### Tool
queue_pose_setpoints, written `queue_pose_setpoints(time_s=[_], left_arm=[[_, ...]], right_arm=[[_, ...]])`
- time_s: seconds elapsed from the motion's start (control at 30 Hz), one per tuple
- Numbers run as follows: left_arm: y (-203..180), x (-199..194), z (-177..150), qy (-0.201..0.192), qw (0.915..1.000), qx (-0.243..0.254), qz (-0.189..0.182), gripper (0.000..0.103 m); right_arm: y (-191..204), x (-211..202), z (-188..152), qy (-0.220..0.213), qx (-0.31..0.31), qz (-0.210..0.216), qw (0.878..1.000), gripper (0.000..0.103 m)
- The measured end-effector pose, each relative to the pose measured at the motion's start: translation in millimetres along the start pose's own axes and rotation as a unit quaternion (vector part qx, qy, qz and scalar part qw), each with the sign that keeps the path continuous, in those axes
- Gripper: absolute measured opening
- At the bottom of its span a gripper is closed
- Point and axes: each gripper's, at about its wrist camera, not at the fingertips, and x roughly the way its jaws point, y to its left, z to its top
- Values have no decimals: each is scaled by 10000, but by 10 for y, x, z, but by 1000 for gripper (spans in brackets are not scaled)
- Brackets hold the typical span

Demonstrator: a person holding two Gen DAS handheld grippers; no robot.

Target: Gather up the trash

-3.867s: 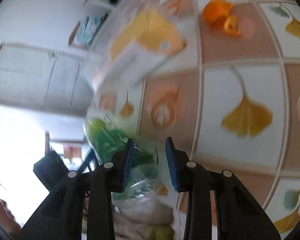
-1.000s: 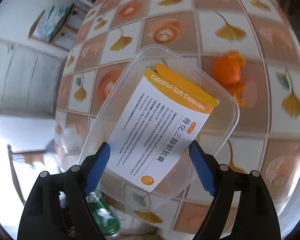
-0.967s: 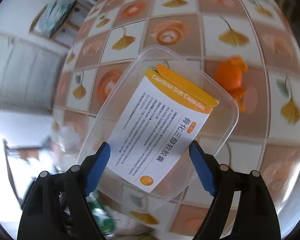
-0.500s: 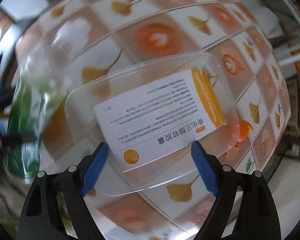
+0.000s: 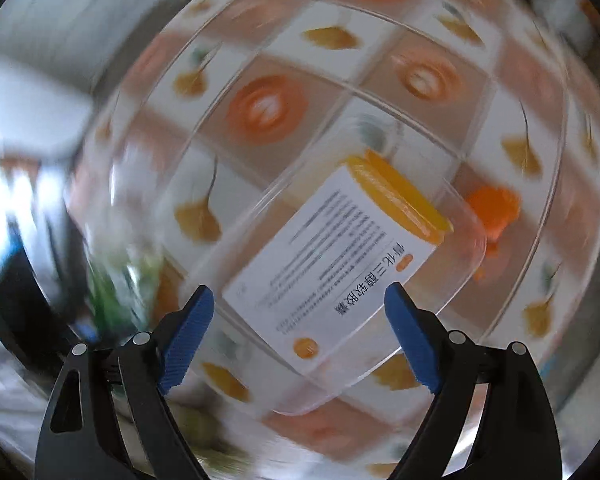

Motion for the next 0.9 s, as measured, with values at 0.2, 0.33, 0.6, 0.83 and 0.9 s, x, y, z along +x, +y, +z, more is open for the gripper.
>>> queue_pose_setpoints(time_s=[0.2,0.33,0.6,0.83,0.9], left_arm=[[-1,10,-6,-15,10000,12,-9,63],[-4,12,-6,-8,10000,13,-12,63],[-1,14,-4,-4,10000,8,-16,63],[-16,19,-15,-5,10000,0,-44,63],[-12,20,-15,-3,10000,0,-48,63]], right_arm=[[-49,-15,62,-141,759,-88,9970,85],[-26,35,38,-201,1094,-319,9933,88],[209,196,105,-412,761,-845,9927,96],[74,19,3,-555,935,-406,9932,96],[36,-42,-31,-644,970,-396,9924,94]])
